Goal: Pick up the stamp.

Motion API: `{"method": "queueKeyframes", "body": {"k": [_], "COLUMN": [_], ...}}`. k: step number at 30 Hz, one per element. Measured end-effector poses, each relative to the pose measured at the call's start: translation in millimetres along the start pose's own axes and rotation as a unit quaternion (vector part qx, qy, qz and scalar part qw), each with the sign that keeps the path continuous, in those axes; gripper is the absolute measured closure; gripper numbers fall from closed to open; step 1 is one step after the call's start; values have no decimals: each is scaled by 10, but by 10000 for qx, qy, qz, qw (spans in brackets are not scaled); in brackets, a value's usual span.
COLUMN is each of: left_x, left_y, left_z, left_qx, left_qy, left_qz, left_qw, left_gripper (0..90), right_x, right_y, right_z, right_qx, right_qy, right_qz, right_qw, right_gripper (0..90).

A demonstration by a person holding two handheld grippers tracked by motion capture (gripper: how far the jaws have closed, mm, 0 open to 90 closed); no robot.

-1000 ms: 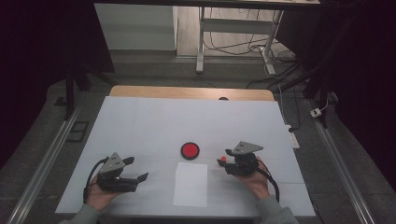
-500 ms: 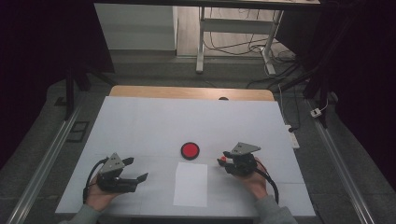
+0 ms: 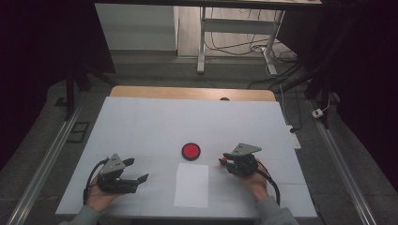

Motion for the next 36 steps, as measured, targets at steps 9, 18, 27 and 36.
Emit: {"method": "queueKeyframes", "body": {"k": [9, 18, 27, 36], "left_x": [1, 0, -5, -11], "left_y": [7, 8, 8, 20], "left_z": [3, 5, 6, 9], "left_qx": [3, 9, 17, 13], "left_qy": [2, 5, 14, 12], "left_qz": [-8, -3, -3, -4], "left_qw": [10000, 10000, 10000, 10000], "left_gripper": [179, 179, 180, 180], "right_x": [-9, 38, 69, 140], "right_y": [3, -1, 1, -9], "right_z": [1, -20, -36, -70], "right_qx": [33, -79, -89, -240], "right_qy": [9, -165, -292, -545], "right_qz": [-28, -36, -91, -136], "right_qw": [10000, 9998, 9995, 9981], "right_gripper": [713, 716, 716, 717]}}
Point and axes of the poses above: each handheld gripper's, and its own axes: x roughly backward along the jaws, z roughly out of its underside, y roughly to its left, the point moved 2 cm from there along -x, roughly forward along the jaws, and after that the axes turned 1 degree about -x, right-handed, at the moved point
